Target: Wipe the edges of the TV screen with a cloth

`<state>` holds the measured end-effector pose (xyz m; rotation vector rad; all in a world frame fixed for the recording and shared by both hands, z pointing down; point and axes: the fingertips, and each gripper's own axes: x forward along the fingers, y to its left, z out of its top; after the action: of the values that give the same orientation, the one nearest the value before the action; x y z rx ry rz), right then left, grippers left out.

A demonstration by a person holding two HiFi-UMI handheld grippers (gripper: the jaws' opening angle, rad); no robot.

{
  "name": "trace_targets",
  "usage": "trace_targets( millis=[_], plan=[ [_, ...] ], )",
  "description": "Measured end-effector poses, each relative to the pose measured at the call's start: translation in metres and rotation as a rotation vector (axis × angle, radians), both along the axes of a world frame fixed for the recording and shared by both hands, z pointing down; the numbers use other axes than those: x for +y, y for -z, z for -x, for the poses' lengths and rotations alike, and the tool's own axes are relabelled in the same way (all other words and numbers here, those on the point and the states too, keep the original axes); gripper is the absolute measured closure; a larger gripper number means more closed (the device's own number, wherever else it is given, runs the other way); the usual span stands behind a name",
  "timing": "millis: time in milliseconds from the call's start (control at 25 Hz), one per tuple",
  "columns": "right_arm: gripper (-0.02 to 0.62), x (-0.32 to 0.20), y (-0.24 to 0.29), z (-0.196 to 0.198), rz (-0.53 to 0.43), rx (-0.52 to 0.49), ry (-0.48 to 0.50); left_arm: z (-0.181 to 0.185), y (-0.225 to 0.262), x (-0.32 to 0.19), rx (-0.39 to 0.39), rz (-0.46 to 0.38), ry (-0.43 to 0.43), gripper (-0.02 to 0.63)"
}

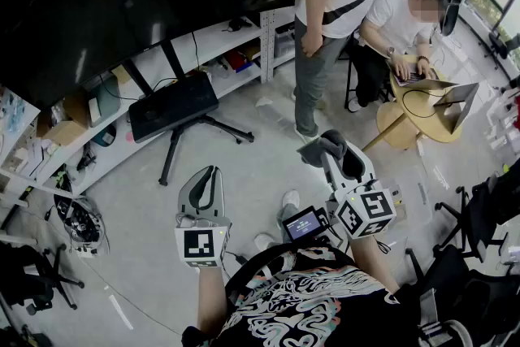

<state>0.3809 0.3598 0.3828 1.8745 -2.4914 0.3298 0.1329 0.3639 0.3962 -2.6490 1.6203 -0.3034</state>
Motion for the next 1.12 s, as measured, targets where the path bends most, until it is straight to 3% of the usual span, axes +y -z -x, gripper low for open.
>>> trace_targets(
  millis=[440,800,1120],
  plan=[
    [0.426,-0.028,0.001,-0.008,-0.032,0.041,-0.012,-0.011,0.005,-0.022,-0.01,-0.038,-0.024,0.571],
    [0.426,-0.052,-0.008,-0.015,-0.002,0.1,-0.059,-0.003,-0.002,-0.057,-0.02,-0.016,-0.027,0.571],
    [0.426,-0.098,-0.019,-0.008,0.002,0.108,-0.03,-0.012,-0.006,-0.091,-0.013,-0.047,-0.026,0.571]
  ],
)
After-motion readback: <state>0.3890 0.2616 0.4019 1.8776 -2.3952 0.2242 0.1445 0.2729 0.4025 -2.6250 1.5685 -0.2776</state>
